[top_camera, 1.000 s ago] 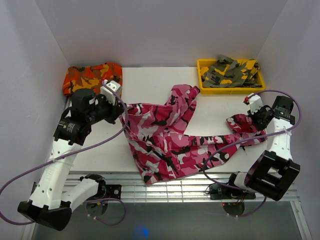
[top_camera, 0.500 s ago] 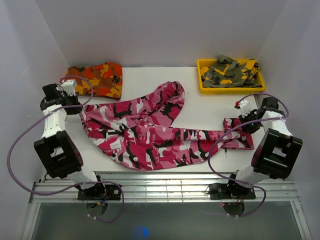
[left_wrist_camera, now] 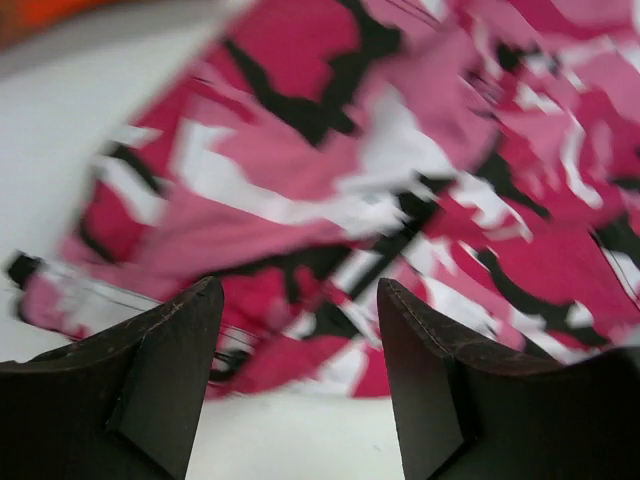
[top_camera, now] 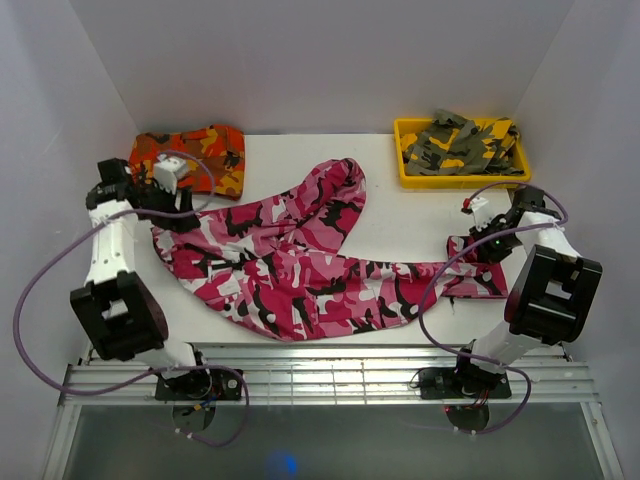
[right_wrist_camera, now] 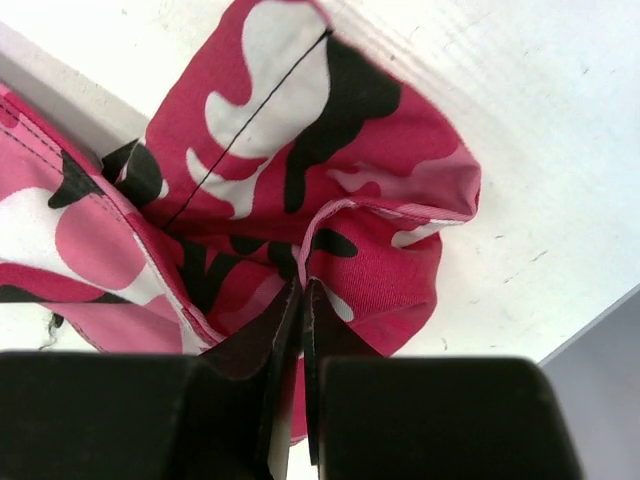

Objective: Fold and stack the trousers
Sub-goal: Flatten the trousers out

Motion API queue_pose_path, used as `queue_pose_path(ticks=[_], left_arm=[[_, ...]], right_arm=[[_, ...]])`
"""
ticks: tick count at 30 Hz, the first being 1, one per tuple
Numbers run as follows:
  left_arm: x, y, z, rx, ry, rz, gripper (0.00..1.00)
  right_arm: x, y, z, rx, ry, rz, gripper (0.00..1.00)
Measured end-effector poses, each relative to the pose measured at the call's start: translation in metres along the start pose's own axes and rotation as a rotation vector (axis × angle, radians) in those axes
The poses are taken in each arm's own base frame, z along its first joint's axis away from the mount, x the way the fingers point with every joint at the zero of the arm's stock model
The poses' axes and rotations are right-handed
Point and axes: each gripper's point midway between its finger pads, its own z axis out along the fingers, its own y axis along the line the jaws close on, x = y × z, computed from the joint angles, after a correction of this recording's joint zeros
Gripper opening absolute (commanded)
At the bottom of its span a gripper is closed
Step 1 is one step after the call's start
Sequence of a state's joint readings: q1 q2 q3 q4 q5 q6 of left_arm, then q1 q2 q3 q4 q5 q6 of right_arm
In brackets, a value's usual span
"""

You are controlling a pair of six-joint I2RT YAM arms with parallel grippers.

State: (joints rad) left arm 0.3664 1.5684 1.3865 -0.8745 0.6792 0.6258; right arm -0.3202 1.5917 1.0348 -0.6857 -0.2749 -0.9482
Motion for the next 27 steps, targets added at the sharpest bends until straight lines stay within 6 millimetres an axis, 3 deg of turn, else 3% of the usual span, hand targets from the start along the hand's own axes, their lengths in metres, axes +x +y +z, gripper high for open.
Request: queue_pose_path(ticks=[5, 8, 14, 19, 23, 26, 27], left_arm=[[0.051, -0.113, 0.007, 0.163, 0.166, 0.156, 0.74], [0.075, -0.150, 0.028, 0.232, 0.290, 0.182, 0.70], [0.120, -0.122, 0.075, 0.098, 0.526, 0.044, 0.69], [0.149, -0.099, 0.087, -0.037, 0.639, -0.007, 0.64], [0.159, -0.086, 0.082, -0.134, 0.657, -0.007, 0.36], [0.162, -0.072, 0.076, -0.187, 0.653, -0.018, 0.02], [0.162, -0.066, 0.075, -0.200, 0.647, -0.030, 0.00]], right_arm=[[-0.007, -0.004, 0.006, -0.007, 0.001, 0.023, 0.08], [-0.006, 0.000, 0.011, -0.025, 0.012, 0.051, 0.08], [-0.009, 0.002, 0.012, -0.031, 0.009, 0.087, 0.08], [-0.011, 0.001, 0.013, -0.032, 0.006, 0.092, 0.08], [-0.008, 0.002, 0.017, -0.045, 0.016, 0.096, 0.08], [-0.008, 0.003, 0.018, -0.050, 0.020, 0.095, 0.08], [-0.008, 0.003, 0.018, -0.051, 0.020, 0.094, 0.08]])
